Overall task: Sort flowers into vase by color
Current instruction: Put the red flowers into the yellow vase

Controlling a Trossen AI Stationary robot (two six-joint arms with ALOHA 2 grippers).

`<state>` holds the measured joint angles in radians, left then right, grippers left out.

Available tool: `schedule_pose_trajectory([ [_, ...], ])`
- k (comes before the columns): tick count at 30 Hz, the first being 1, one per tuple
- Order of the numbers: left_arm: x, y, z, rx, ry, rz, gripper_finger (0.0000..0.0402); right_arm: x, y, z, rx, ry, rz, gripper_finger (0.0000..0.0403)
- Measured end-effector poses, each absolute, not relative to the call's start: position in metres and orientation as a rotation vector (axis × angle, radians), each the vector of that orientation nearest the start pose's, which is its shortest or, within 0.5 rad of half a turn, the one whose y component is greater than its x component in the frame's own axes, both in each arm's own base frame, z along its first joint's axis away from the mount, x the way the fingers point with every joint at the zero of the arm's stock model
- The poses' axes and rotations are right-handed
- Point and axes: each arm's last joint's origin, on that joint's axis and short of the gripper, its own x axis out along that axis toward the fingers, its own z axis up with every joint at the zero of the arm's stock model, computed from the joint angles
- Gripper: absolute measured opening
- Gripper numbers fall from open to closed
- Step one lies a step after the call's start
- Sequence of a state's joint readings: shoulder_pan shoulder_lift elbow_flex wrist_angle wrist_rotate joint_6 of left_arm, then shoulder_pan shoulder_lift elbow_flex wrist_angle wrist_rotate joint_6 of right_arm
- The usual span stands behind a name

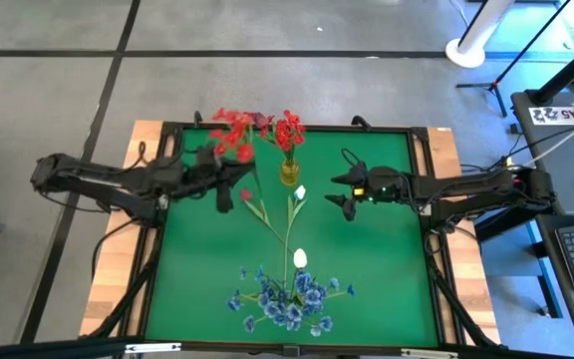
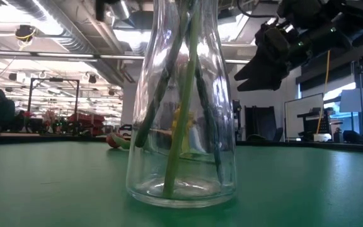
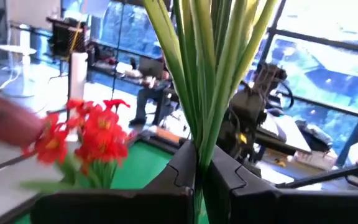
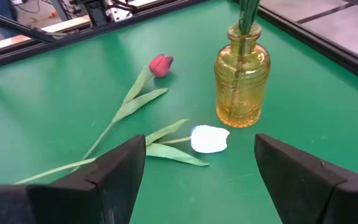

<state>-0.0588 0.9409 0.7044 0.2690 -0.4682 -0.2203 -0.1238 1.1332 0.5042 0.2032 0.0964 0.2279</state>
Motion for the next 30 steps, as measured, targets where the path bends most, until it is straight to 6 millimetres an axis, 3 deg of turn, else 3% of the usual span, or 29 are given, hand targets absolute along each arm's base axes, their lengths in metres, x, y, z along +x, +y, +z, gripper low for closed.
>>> schedule_pose_trajectory([
  [7, 0.246, 0.043, 0.308, -0.172, -0.149, 0.346, 0.0005, 0.225, -0.031, 0.200, 0.225, 0.369, -0.251, 0.0298],
  [15, 0.264, 0.075, 0.294, -0.084, -0.201, 0.386, 0.0005, 0.225, -0.031, 0.202, 0.174, 0.356, -0.240, 0.0298],
  [24, 0.283, 0.090, 0.271, -0.016, -0.197, 0.360, 0.0005, 0.225, -0.032, 0.202, 0.104, 0.362, -0.254, 0.0298],
  [30, 0.286, 0.091, 0.266, 0.074, -0.167, 0.372, 0.0005, 0.225, -0.032, 0.202, 0.096, 0.363, -0.263, 0.0298],
])
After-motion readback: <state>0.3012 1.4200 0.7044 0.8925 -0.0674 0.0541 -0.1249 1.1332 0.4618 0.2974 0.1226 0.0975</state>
